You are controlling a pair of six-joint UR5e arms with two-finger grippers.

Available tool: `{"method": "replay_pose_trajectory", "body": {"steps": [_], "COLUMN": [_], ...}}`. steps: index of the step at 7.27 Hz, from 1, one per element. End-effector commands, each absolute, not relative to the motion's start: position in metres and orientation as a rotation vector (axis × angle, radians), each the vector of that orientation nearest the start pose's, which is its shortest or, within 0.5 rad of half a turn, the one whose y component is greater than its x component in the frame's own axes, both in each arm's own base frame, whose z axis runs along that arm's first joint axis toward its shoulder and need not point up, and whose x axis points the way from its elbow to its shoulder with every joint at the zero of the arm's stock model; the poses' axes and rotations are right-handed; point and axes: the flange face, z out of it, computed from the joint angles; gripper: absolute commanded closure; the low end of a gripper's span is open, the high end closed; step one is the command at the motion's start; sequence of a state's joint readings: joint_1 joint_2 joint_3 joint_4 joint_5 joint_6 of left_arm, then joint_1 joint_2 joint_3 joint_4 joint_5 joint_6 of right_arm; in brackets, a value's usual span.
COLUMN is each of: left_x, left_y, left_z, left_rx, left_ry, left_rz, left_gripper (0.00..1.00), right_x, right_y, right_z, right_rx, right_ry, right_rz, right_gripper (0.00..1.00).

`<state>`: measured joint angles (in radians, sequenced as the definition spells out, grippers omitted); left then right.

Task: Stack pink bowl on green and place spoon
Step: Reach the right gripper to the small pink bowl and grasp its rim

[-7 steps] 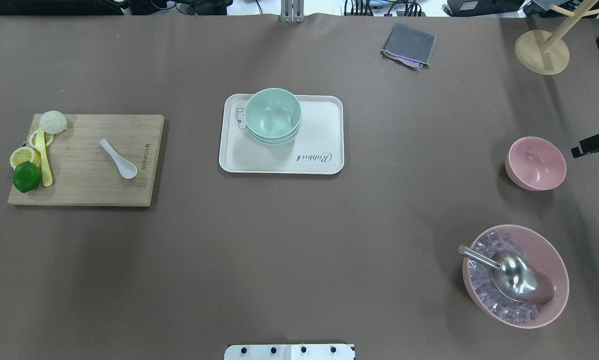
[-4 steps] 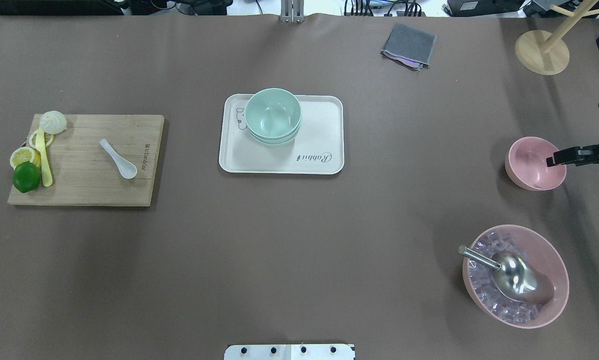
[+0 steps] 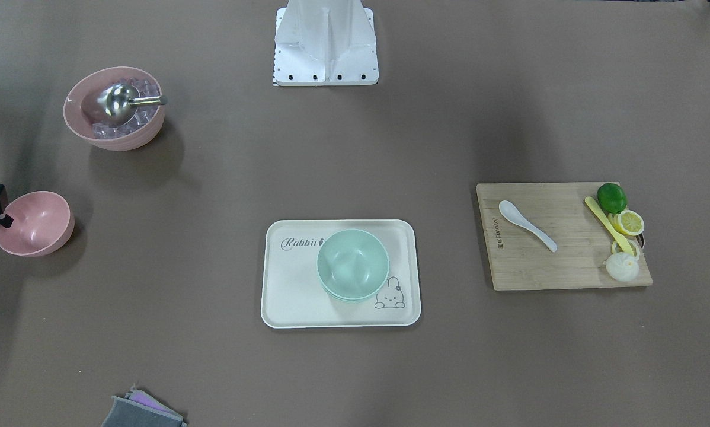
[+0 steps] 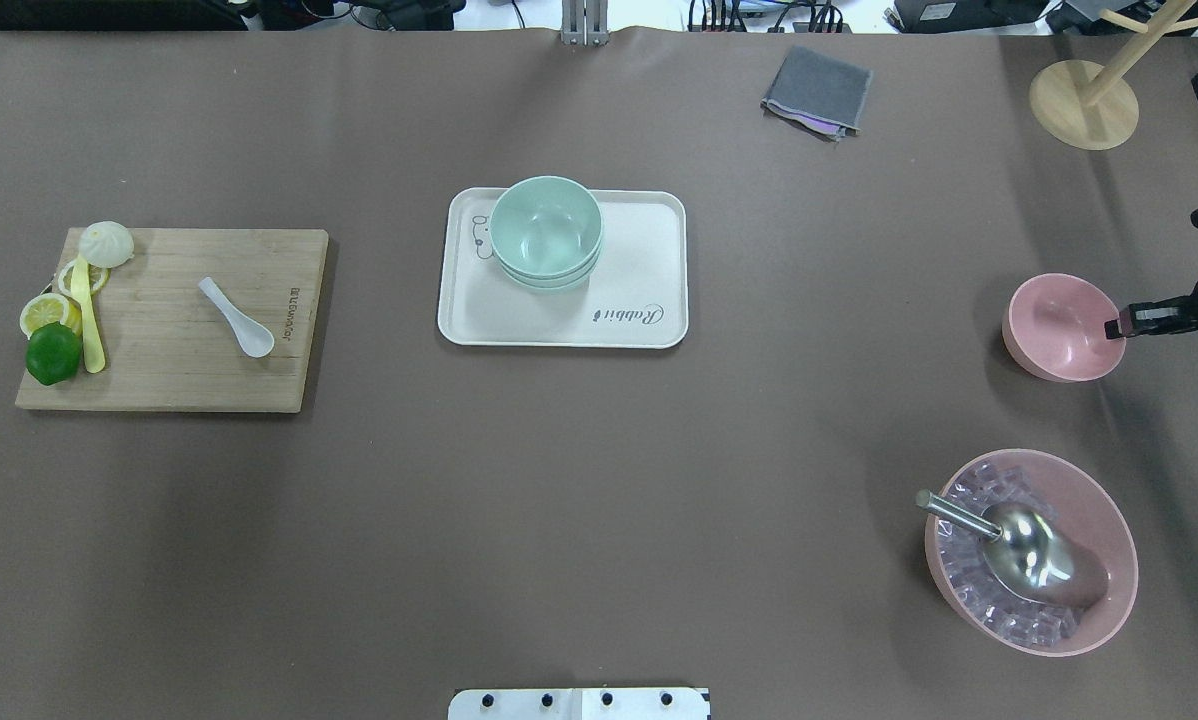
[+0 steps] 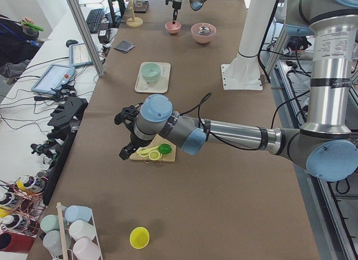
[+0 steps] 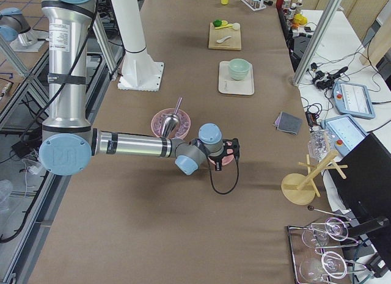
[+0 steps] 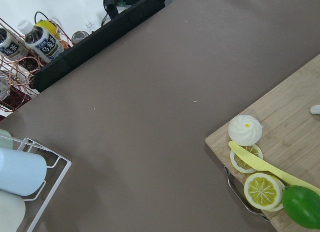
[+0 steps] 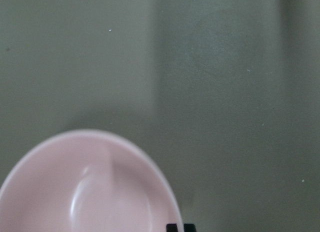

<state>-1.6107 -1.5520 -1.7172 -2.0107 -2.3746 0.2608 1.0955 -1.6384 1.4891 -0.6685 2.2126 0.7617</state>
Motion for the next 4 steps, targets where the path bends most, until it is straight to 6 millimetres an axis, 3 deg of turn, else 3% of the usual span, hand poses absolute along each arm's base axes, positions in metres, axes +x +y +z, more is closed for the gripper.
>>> {"method": "replay_pose_trajectory", "body": {"steps": [1, 3, 4], "left_x": [-0.081, -0.081, -0.08], "left_y": [-0.492, -0.491, -0.491], "left_z": [0.549, 0.549, 0.55], "left_rx": [0.662, 0.673, 0.669], "left_ry": [0.695, 0.693, 0.695], "left_rz": [0.435, 0.437, 0.436], "left_gripper": [0.02, 0.02, 0.02], "right_x": [-0.155, -0.163, -0.178], "right_y": [-0.467, -0.484, -0.51], "right_z": [0.628, 0.594, 0.563], "right_rx": [0.258, 0.315, 0.354], "right_ry": [-0.921, -0.952, -0.978], "right_rz": [0.014, -0.004, -0.012], "right_gripper": [1.0, 1.0, 1.0]}}
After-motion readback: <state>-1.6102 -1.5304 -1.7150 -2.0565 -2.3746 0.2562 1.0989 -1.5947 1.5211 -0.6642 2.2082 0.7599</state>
